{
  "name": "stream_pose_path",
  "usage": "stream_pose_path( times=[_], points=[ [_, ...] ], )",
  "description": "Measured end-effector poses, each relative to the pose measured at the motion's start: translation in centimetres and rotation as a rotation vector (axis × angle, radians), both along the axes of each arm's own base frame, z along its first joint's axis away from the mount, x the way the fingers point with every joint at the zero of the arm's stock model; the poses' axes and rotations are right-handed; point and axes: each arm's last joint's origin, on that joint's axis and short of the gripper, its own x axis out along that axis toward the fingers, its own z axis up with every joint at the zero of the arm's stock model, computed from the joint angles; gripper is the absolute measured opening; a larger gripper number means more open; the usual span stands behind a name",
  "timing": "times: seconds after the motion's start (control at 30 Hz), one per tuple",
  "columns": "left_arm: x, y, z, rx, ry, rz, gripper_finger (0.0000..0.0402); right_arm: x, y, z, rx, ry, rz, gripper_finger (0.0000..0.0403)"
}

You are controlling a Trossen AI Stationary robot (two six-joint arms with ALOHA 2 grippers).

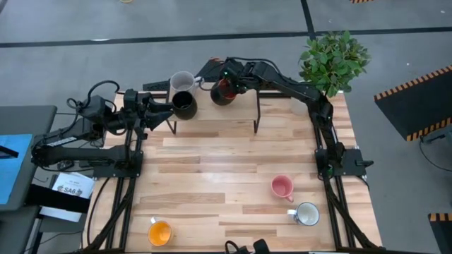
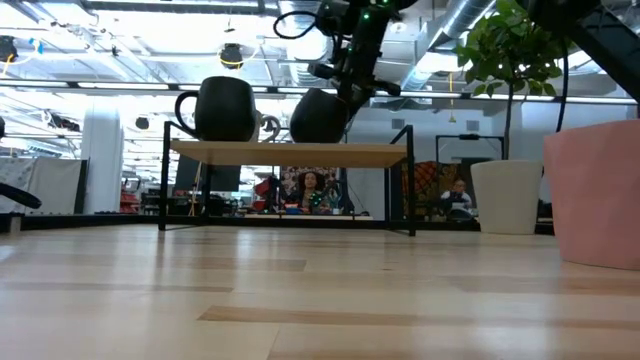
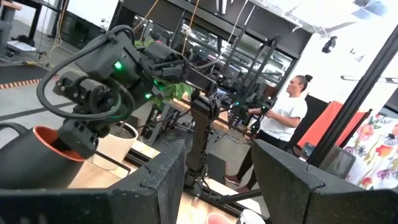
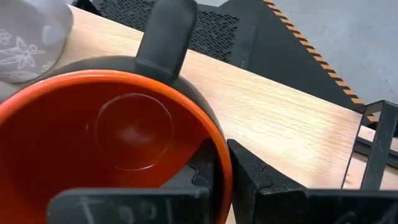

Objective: Place coffee mugs
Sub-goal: Put the black and orange cup on the shelf

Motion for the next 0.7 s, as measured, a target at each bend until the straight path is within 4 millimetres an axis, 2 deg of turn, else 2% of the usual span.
stream_pose_path(
  times=[0.37,0.53,0.7],
  points=[
    [0.0,0.0,0.0,-0.007,-0.001,-0.002,0.0171,0.5,-0.1,0.1,-0.016,-0.045,0.010,0.0067],
    [0.0,0.0,0.0,-0.009,-0.002,-0.003,0.0171,0.8,-0.1,0.3,-0.030,-0.082,0.012,0.0099],
    [0.0,0.0,0.0,-0.009,-0.002,-0.004,0.0171,1.1,0.0,0.5,-0.041,-0.106,0.016,0.0148]
  ],
)
